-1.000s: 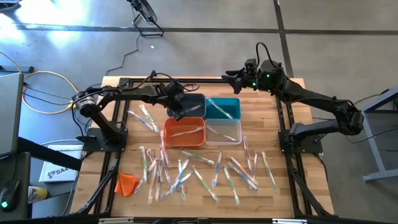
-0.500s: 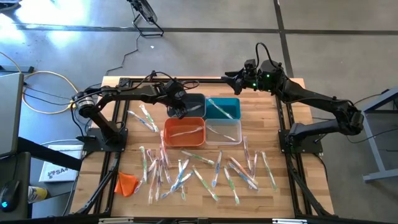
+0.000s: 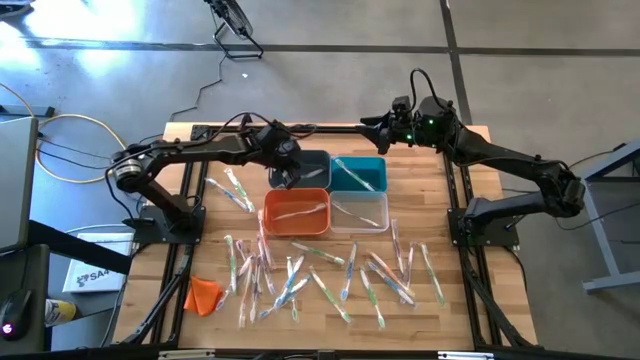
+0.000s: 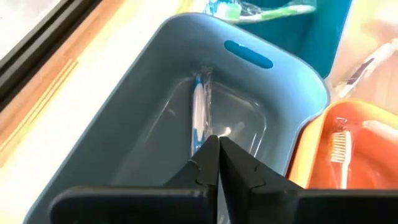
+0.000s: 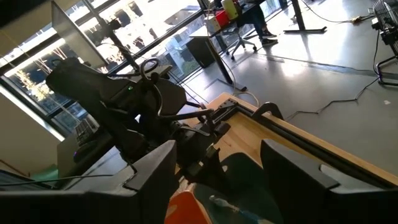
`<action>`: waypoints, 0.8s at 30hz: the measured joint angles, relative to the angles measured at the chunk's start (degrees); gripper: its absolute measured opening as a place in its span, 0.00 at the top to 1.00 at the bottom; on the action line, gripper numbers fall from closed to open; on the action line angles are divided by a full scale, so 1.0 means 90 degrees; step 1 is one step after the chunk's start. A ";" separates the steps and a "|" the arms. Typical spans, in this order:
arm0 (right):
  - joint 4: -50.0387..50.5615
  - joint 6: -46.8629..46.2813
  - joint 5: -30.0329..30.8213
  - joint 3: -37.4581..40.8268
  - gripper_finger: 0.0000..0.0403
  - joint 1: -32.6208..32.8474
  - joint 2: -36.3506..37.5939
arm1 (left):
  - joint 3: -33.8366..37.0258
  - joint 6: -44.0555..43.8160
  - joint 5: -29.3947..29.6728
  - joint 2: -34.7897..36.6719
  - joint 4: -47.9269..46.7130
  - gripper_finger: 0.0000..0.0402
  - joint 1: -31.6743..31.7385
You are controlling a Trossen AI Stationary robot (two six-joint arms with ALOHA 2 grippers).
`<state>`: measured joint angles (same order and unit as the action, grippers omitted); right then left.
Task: Pick & Place Toothbrushes
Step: Put the purple toothbrush into the transparent bin
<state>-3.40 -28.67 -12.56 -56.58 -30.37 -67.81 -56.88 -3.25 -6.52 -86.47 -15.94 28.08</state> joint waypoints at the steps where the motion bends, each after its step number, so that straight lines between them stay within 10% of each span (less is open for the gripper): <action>1: 0.0002 0.0000 0.0000 -0.0002 0.44 0.0000 0.0000 | 0.0000 0.0000 0.0000 0.0022 0.0010 1.00 0.0000; 15: 0.0019 0.0056 -0.0442 -0.0002 0.46 0.0030 0.0000 | 0.0007 -0.0181 -0.0581 0.0026 0.0737 1.00 -0.0010; 24: 0.0027 0.0414 -0.0289 0.0000 0.82 0.0183 0.0202 | 0.0010 -0.0221 -0.0494 0.0216 0.0813 1.00 -0.0323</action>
<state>-3.16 -24.94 -15.16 -56.58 -28.72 -65.99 -56.80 -5.23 -10.97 -84.53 -8.63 25.16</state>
